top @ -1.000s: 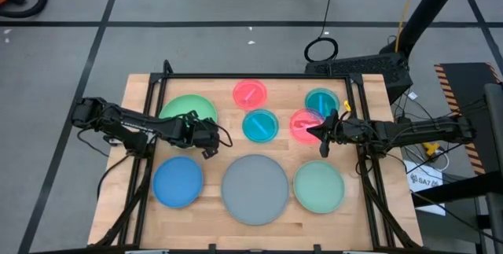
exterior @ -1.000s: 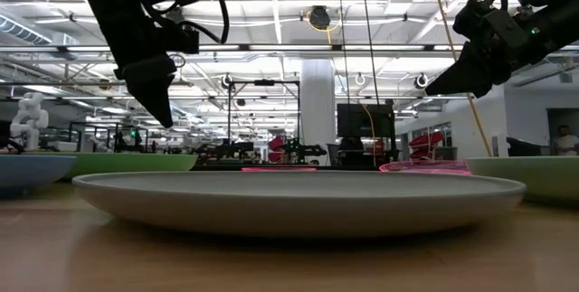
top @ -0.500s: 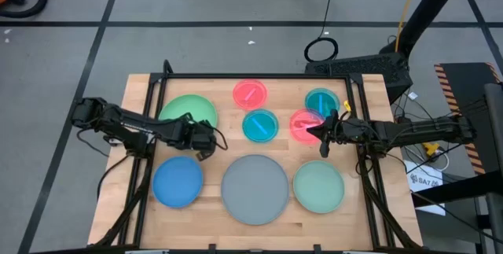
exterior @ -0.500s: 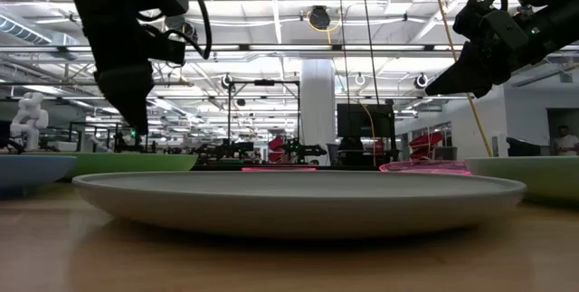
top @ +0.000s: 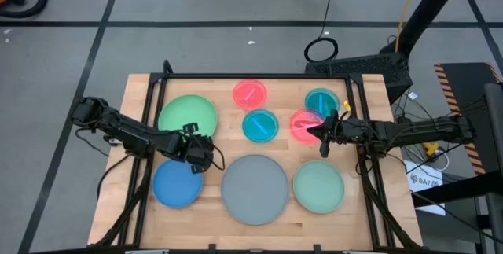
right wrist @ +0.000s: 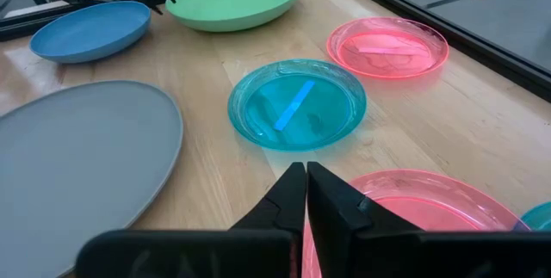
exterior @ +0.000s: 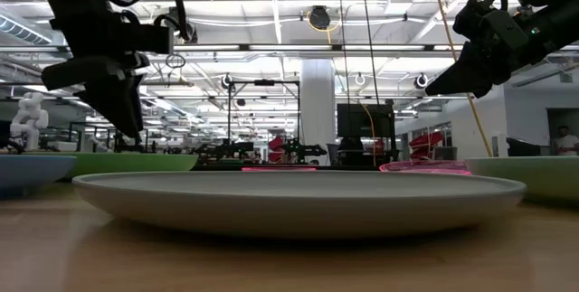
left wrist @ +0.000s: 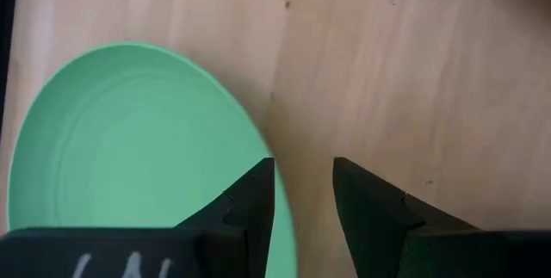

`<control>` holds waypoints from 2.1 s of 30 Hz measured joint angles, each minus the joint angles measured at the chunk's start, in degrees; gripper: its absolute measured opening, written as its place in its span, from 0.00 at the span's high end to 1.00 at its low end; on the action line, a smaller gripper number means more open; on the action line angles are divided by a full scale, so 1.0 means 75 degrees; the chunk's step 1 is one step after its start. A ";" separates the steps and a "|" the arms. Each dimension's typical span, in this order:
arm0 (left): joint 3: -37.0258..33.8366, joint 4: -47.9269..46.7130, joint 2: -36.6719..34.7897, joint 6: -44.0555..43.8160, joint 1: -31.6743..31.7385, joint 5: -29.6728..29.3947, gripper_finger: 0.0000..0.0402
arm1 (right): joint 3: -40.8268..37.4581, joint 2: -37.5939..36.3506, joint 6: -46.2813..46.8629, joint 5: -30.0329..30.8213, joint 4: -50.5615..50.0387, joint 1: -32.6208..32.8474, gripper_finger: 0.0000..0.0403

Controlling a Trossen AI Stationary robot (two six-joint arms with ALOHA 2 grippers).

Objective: Stack plastic plates
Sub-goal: Stack the light green plate on top of the gray plate

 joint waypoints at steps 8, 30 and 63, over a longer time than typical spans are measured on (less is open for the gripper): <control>-0.0244 0.0055 0.0000 -0.0599 0.0299 -0.0038 0.68 | 0.0000 0.0000 0.0000 -0.0017 0.0000 0.0000 0.97; -0.0281 0.0418 0.0000 -0.0978 0.0632 0.0054 0.44 | 0.0000 0.0000 0.0000 -0.0026 -0.0003 0.0000 0.97; -0.1753 0.1794 0.0003 -0.1232 0.0632 -0.0454 0.66 | 0.0000 0.0000 -0.0003 -0.0029 -0.0006 0.0002 0.97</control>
